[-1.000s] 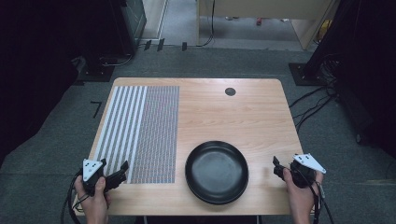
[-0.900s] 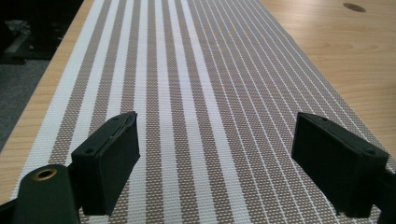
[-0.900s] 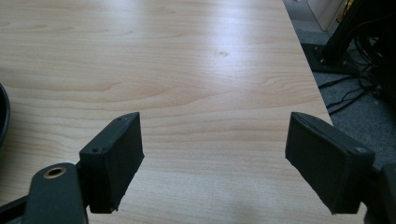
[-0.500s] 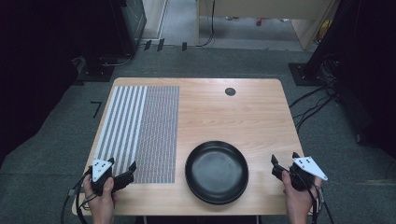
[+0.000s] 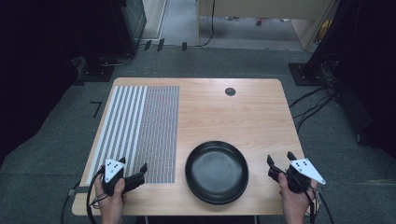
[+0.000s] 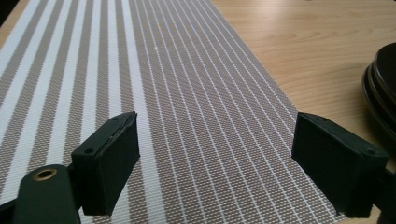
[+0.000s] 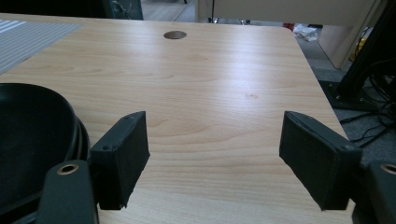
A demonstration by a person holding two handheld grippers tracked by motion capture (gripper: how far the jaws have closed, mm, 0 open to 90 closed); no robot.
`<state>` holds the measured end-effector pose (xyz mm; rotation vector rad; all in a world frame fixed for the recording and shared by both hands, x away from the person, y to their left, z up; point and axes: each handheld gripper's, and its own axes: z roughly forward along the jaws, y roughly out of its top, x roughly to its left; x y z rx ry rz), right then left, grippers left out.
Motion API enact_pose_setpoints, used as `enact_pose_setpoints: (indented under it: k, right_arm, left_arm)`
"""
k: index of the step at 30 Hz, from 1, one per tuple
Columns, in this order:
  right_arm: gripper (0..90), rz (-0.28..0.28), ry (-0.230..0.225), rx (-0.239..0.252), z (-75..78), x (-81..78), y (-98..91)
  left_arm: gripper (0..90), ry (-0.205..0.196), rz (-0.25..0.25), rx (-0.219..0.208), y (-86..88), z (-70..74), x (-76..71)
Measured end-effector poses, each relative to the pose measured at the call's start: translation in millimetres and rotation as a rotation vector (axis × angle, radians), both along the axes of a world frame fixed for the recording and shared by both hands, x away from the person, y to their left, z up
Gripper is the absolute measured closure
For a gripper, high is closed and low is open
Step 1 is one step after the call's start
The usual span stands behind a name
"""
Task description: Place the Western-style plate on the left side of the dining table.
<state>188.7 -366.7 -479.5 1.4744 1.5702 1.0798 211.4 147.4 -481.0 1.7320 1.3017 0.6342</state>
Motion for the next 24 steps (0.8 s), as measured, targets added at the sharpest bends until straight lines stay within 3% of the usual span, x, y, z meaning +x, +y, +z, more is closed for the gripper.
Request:
enact_pose_setpoints:
  k: [13, 24]
  right_arm:
    - [26.7, 0.067, -0.027, 0.062, 1.8, -2.6, 15.9]
    - [27.9, 0.112, -0.029, 0.086, 1.2, -3.5, 28.7]
  left_arm:
    - [15.0, -0.003, -0.066, -0.014, -23.0, 0.4, -1.3]
    - [15.0, -0.007, -0.104, -0.041, -40.7, 1.2, -0.7]
